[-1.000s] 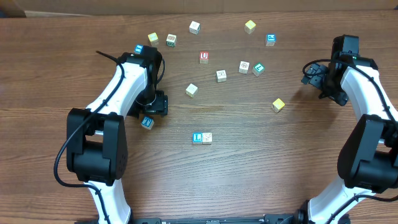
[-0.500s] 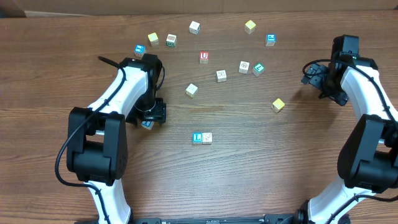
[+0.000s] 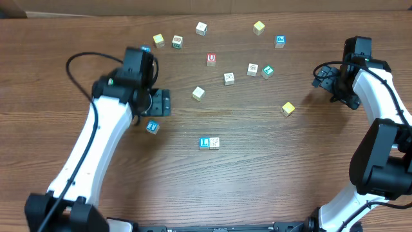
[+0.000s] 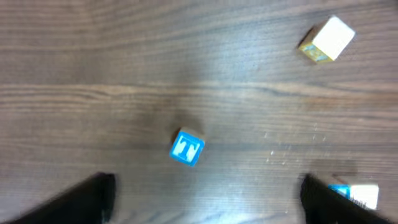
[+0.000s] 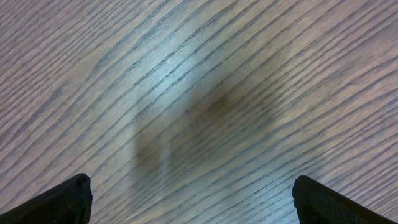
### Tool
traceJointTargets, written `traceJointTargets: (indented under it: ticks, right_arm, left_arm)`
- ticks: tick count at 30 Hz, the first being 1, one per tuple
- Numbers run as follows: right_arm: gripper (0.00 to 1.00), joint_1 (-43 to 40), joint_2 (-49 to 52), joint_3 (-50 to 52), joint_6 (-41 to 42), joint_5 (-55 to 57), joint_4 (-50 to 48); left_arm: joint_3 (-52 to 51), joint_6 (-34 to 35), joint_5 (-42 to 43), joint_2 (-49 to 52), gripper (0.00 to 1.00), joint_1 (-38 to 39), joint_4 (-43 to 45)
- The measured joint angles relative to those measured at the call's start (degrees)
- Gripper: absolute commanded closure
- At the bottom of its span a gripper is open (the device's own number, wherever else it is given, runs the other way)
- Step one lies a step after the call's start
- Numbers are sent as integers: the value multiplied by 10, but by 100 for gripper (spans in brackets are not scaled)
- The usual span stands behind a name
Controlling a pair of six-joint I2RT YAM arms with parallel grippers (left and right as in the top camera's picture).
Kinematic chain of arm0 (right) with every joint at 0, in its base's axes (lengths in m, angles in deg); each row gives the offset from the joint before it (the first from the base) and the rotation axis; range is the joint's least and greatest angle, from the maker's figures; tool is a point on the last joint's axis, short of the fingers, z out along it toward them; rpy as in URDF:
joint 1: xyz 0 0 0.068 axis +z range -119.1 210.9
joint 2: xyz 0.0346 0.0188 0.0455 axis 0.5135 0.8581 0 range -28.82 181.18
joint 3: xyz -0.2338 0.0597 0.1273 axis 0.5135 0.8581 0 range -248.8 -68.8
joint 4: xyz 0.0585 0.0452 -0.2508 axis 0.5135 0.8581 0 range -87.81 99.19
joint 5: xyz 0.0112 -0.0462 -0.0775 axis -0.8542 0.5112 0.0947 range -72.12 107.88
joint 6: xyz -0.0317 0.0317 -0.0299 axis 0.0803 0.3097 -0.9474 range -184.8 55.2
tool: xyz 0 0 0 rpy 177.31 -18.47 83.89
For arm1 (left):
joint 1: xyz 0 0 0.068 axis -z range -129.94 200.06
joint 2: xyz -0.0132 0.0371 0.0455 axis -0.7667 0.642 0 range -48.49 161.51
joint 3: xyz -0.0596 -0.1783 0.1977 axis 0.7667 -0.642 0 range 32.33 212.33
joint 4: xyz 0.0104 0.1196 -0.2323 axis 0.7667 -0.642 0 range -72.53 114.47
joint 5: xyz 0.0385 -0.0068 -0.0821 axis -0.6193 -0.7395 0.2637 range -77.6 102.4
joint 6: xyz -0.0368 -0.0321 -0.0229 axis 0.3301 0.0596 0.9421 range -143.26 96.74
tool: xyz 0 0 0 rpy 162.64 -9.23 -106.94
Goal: Form a horizontal line
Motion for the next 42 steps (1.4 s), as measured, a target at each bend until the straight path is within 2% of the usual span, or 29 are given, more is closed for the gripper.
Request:
traceJointTargets:
  ticks: [2,8,14,17,20,25,34,42]
  right_arm:
    - [0,0,0,0,0,0,0]
    - [0,0,0,0,0,0,0]
    - [0,0,0,0,0,0,0]
    - [0,0,0,0,0,0,0]
    - [0,0,0,0,0,0,0]
    - [0,0,0,0,0,0,0]
    - [0,0,0,0,0,0,0]
    - [0,0,0,0,0,0,0]
  left_arm:
    - [-40,-3,0,-7,0,-1,36]
    - [-121,-32,-3,33,18,-10,125]
    - [-128,-41,-5,88,24,-11,155]
    - [-128,-42,-5,112,38,-11,156]
    - [-128,-47,-4,130,41,-11,157]
    - [-128,-48,14,136,52,-11,157]
    - [-128,-50,38,136,59,-11,150]
    - [-115,-50,45,136,56,-10,126]
